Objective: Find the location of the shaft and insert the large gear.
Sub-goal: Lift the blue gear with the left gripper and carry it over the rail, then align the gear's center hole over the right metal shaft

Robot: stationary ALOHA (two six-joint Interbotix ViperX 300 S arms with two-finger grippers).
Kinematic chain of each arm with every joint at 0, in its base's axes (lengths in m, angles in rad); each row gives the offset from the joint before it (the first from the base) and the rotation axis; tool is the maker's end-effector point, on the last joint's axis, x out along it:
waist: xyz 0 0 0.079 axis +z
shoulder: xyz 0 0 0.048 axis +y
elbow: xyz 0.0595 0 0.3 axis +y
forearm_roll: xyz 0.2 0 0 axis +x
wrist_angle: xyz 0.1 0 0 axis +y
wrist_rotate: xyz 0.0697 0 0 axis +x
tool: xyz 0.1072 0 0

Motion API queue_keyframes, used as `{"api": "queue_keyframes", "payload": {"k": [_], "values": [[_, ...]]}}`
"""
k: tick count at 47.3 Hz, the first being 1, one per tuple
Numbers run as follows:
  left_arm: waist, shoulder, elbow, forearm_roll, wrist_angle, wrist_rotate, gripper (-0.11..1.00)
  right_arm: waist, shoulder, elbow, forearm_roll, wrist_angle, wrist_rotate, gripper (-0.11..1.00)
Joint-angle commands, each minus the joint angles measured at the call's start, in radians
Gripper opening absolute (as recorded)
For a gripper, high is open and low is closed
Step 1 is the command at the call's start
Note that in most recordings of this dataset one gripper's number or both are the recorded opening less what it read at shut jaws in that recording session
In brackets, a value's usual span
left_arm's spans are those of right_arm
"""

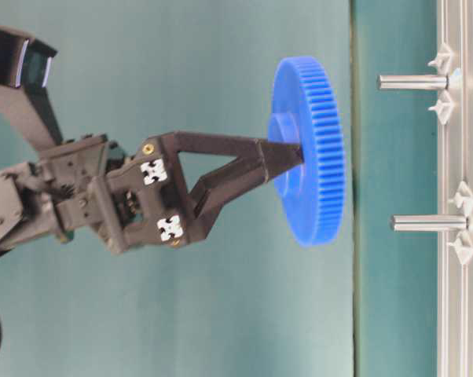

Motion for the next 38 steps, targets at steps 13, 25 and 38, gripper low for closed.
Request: {"api": "queue_keyframes", "payload": {"k": [13, 25, 38], "values": [[0.035, 0.048, -0.149, 0.003, 0.002, 0.060, 0.71, -0.003, -0.003, -0.008, 0.002, -0.009, 0.009, 0.01], [0.041, 0.126, -0.258, 0.003, 0.058, 0.101, 0.71, -0.008, -0.017, -0.006, 0.002, -0.006, 0.009, 0.01], [0.052, 0.186, -0.344, 0.003, 0.084, 0.127, 0.71, -0.009, -0.021, -0.006, 0.002, -0.005, 0.009, 0.01]]}}
